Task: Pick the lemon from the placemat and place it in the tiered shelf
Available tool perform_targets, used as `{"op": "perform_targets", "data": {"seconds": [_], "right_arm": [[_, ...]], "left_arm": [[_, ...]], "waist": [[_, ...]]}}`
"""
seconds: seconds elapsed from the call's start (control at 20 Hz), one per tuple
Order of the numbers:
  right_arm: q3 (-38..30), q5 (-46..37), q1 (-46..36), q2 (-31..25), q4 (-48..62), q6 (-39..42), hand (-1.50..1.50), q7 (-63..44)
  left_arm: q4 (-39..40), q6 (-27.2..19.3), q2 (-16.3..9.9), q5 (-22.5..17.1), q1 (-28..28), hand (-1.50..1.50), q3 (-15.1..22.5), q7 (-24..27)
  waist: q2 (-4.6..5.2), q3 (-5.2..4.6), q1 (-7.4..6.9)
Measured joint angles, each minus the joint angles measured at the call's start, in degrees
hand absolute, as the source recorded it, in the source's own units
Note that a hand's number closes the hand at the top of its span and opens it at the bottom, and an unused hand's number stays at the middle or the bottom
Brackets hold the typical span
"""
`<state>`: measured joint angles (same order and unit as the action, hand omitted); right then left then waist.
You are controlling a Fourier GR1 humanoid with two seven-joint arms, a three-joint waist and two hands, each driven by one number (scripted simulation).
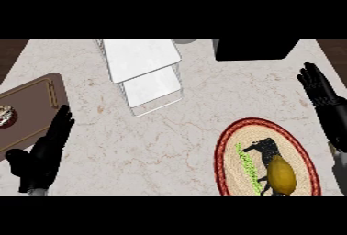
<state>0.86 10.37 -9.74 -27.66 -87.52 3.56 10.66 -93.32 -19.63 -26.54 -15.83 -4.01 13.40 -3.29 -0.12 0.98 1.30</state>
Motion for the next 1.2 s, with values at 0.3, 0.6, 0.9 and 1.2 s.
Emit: {"op": "perform_targets", "data": {"seconds": [0.3, 0.6, 0.9, 1.2], "right_arm": [[-10.69, 8.64, 3.23, -1.92, 1.19, 1.87, 1.50, 0.44], [-19.11, 18.70, 7.13, 0.86, 7.82, 0.74, -1.50, -6.03], [-23.18, 28.19, 13.75, -0.42, 2.28, 12.02, -1.50, -7.10], [-22.52, 28.86, 20.02, -11.25, -6.00, 20.22, -1.50, -17.27]], "left_arm": [[0.01, 1.81, -0.83, -1.18, 7.30, 0.00, -3.43, -2.97], [1.22, 3.72, -0.20, -3.85, 10.75, 0.00, -4.69, -4.50], [4.94, 6.61, 0.94, -4.40, 13.46, 0.00, -5.82, -3.94], [5.86, 6.69, 1.14, -4.04, 16.00, 0.00, -6.01, -5.76]], "waist": [[0.04, -0.73, 0.25], [0.19, -0.88, 1.02], [0.02, -0.97, 0.23], [-0.08, -1.11, 0.42]]}}
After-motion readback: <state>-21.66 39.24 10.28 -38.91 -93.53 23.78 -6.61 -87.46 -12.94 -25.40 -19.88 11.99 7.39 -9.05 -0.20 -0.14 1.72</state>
